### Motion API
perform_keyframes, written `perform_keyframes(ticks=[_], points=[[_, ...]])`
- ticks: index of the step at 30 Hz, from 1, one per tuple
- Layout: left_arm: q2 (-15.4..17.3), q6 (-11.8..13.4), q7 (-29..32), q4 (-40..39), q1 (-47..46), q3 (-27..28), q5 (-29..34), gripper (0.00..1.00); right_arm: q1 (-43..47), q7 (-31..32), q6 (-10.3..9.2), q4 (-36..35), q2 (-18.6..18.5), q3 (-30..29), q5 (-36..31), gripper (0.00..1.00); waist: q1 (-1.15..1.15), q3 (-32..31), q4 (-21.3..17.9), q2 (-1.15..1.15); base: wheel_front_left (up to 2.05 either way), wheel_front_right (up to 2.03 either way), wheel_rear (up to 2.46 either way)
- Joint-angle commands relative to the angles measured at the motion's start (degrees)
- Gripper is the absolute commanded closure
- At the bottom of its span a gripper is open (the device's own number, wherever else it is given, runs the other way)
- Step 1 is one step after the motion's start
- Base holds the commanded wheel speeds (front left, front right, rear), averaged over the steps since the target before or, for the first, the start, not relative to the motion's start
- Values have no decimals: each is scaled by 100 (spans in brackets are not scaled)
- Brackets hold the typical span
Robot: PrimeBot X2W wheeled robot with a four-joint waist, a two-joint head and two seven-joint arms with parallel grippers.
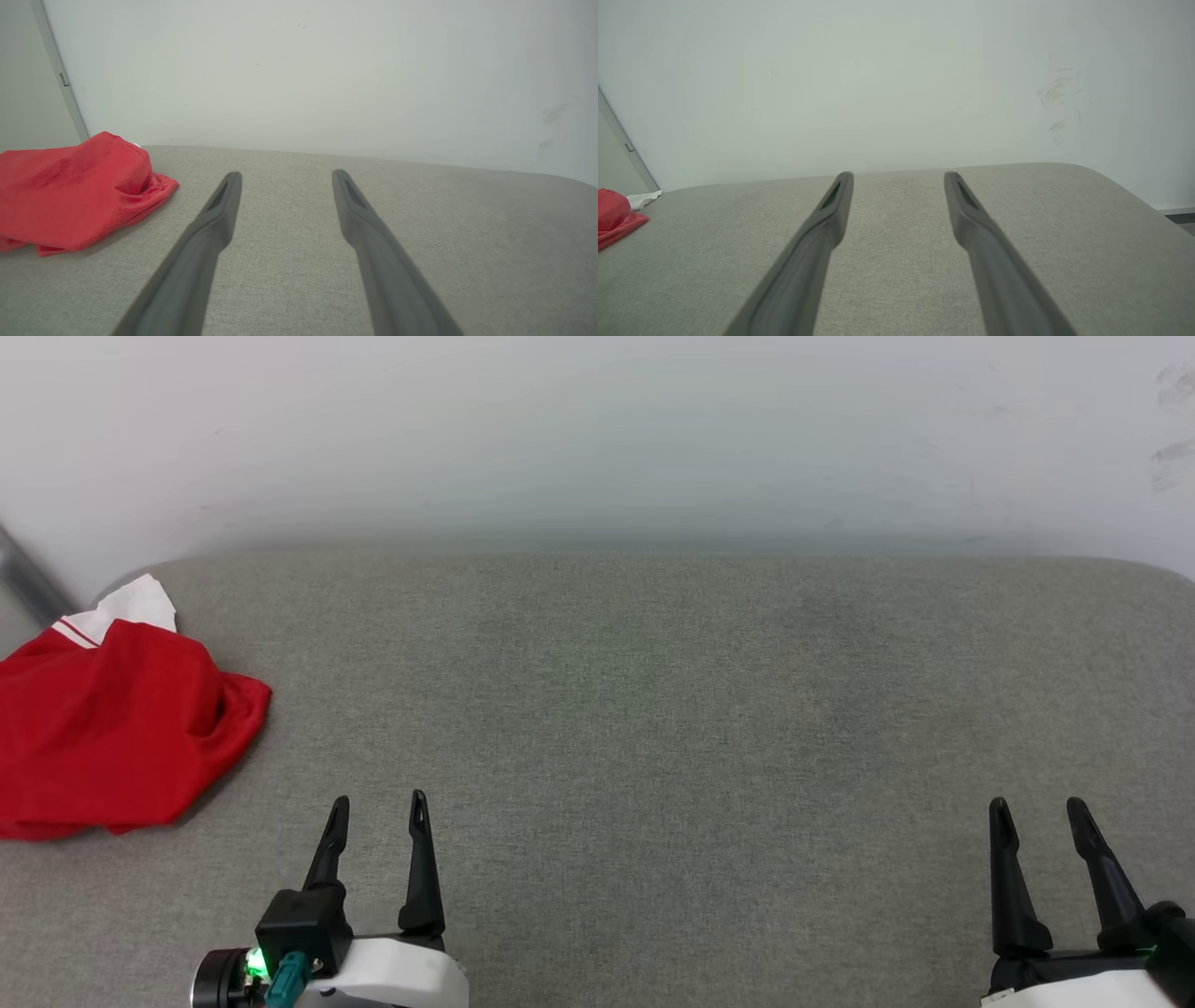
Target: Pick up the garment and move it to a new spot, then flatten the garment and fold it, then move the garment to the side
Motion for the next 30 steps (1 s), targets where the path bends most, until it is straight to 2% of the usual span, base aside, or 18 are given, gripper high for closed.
perform_keyframes(ticks=[1, 14, 30], points=[[-7, -20, -52, 12, 58, 0, 113, 0, 63, -55, -2, -44, 3, 9, -141, 0, 0, 1, -4, 0, 0, 0, 0], [-11, -16, -179, 57, 93, -44, 384, 0, 137, -169, -2, -82, 3, 41, -458, 0, 0, 27, -7, 0, 0, 0, 0], [-11, -104, -165, 77, 129, 42, 87, 0, 160, -161, -2, 9, 3, 64, -165, 0, 0, 38, -22, 0, 0, 0, 0]])
